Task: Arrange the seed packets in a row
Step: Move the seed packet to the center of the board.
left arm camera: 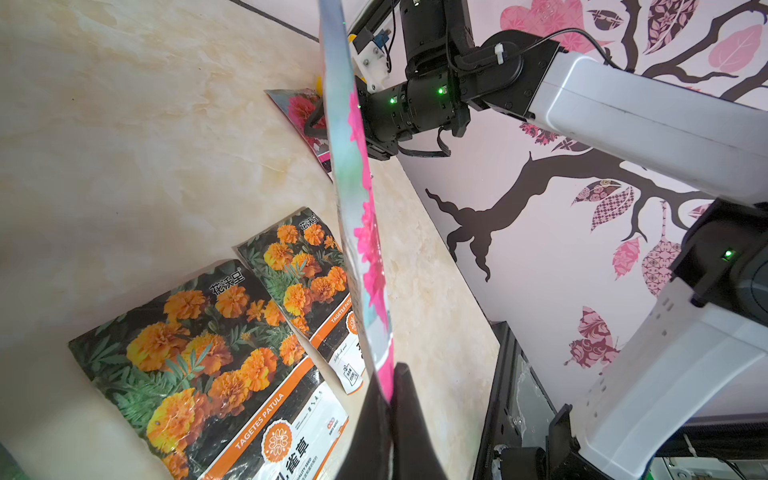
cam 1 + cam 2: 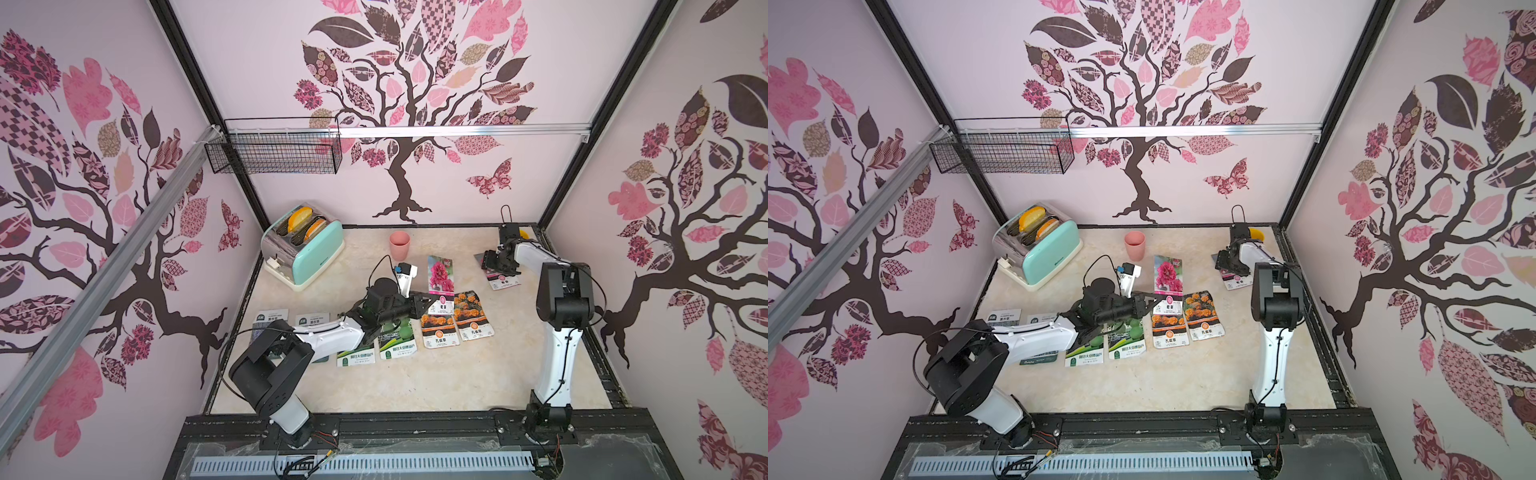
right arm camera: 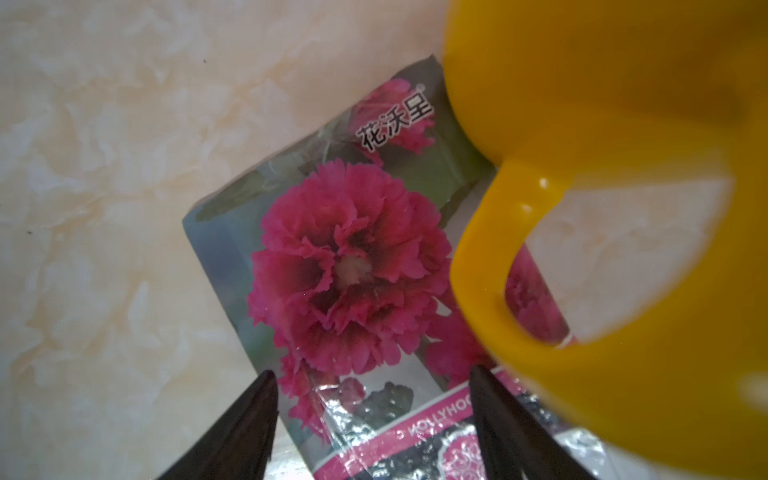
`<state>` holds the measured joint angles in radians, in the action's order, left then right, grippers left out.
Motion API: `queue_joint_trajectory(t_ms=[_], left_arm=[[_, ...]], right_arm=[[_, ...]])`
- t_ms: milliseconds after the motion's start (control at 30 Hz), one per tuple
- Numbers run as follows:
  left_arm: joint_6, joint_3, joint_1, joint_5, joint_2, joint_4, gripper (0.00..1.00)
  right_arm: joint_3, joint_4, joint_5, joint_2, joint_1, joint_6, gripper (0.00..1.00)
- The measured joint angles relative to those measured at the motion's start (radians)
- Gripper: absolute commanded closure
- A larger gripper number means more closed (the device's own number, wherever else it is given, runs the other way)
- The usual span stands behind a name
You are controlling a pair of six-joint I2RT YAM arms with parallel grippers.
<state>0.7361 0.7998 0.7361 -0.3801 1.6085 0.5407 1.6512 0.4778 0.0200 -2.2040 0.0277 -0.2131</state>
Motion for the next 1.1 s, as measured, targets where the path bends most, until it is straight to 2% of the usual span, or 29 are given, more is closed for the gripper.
queue_joint_trajectory(t_ms=[167, 567, 833, 1000, 1100], left_arm=[[0.0, 0.0, 0.0, -0.007, 0.005, 0.005, 1.0], [0.0, -0.014, 0.015, -0.014, 0.001, 0.012, 1.0], [-0.007, -0.033, 0.068, -0.006, -0.034, 0.008, 1.0], [-0.01, -0.036, 0.087, 0.001, -0.039, 0.004, 1.0], [-0.01, -0.036, 0.088, 0.006, -0.039, 0.002, 1.0]], right_arm=[[-0.029, -0.012, -0.005, 0.015, 0.0, 0.0, 0.22], [-0.296, -0.02, -0.025, 0.2, 0.001, -0.011, 0.23], [-0.478, 0.024, -0.024, 0.362, 0.001, -0.016, 0.23], [-0.49, 0.049, -0.015, 0.46, 0.001, -0.015, 0.21], [-0.455, 0.049, -0.017, 0.465, 0.001, -0.015, 0.21]])
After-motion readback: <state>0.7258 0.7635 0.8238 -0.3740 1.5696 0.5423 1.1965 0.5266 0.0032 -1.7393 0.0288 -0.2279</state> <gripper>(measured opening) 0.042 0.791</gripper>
